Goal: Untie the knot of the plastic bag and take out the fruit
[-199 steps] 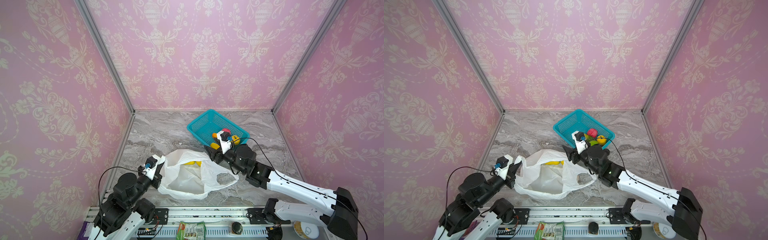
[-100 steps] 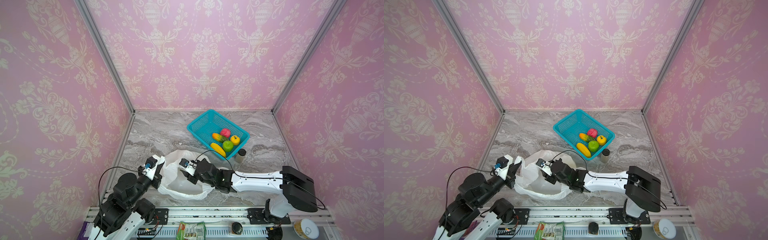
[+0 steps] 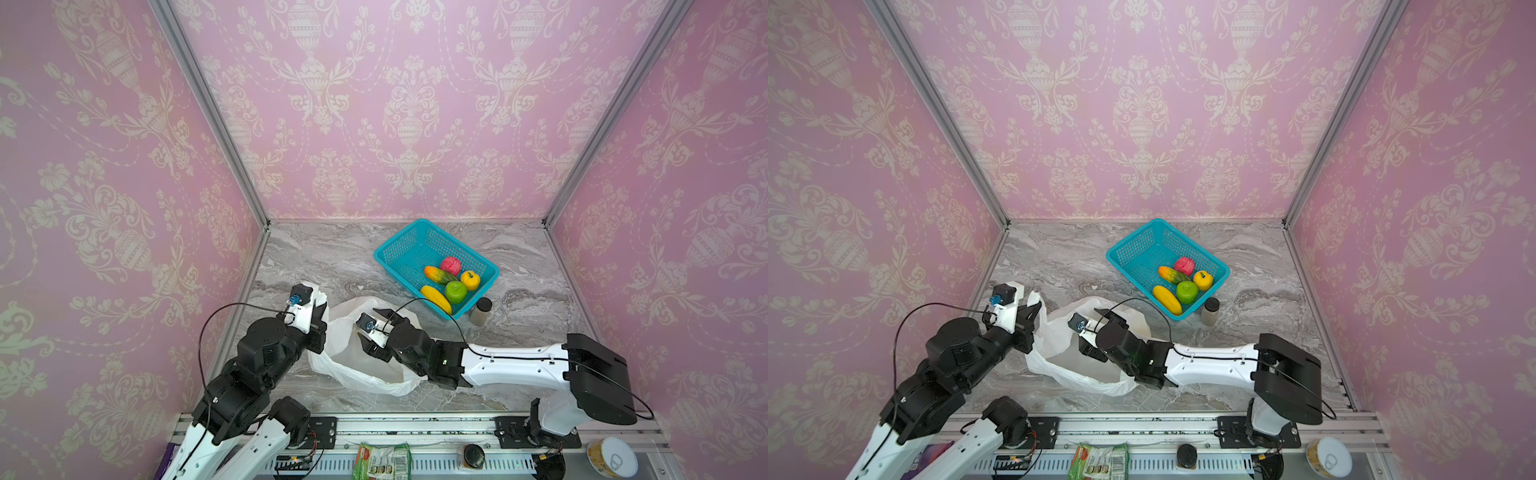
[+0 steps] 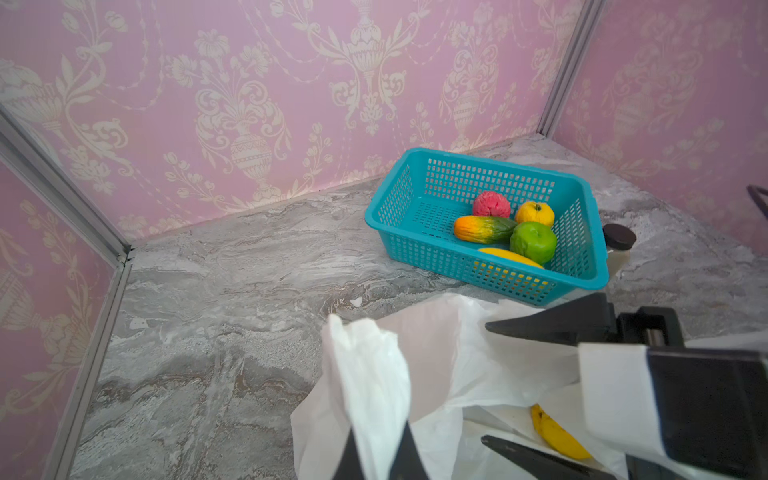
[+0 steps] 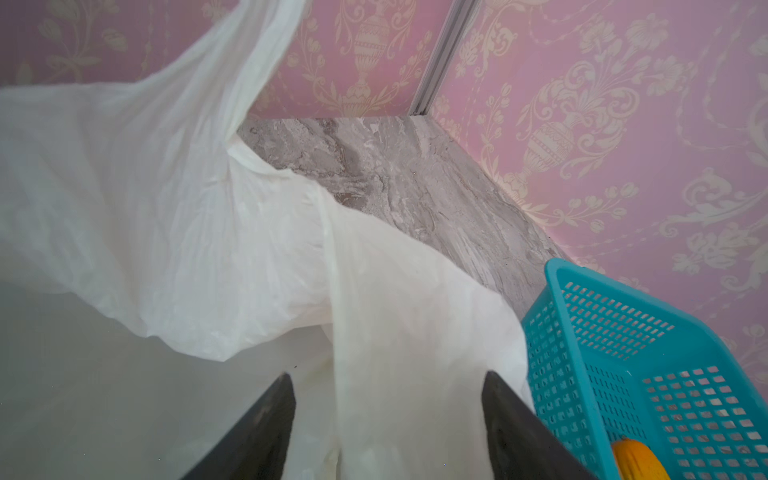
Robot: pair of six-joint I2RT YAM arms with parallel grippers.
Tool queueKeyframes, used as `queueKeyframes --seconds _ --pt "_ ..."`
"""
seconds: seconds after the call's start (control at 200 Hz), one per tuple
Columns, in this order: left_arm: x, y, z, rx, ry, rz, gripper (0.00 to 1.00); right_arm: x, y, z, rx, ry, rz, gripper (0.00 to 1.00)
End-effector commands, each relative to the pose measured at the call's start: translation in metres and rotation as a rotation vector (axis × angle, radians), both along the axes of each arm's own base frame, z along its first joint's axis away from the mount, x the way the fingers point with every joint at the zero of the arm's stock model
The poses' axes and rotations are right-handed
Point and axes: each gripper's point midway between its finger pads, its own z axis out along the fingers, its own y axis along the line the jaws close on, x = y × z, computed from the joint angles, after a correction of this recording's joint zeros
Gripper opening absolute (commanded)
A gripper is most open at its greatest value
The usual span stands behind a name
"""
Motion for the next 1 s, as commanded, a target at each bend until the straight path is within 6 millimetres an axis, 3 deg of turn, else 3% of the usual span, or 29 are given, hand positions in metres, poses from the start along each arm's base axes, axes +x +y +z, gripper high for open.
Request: queueKeyframes --seconds 0.0,0.11,0.21,0.4,0.58,0.736,0.871,0.996 --pt "0.015 0.0 0.016 -0.258 0.012 0.097 0.0 -0.005 -0.014 0.026 0.107 0.019 -0.017 0.76" --pt "0.031 -0.003 -0.002 -0.435 -0.033 0.145 0.0 -0.008 -0.026 0.021 0.17 0.074 -0.003 0.79" --pt "0.033 0.006 0.017 -0.52 -0.183 0.166 0.0 -0.01 -0.025 0.017 0.2 0.124 0.023 0.8" --pt "0.051 0.003 0.06 -0.358 -0.343 0.169 0.0 -0.002 -0.009 0.001 0.172 0.176 0.004 0.77" --pt "0.076 -0.038 0.12 -0.253 -0.383 0.016 0.0 0.003 0.005 -0.013 0.158 0.231 -0.016 0.76" --pt "0.096 -0.075 0.159 -0.244 -0.397 -0.128 0.0 0.012 0.009 -0.009 0.168 0.231 -0.064 0.76" --pt "0.112 -0.096 0.172 -0.238 -0.392 -0.206 0.0 0.021 0.002 0.002 0.183 0.209 -0.134 0.77" --pt "0.107 -0.11 0.156 -0.264 -0.335 -0.291 0.0 0.027 -0.01 0.004 0.188 0.182 -0.191 0.8"
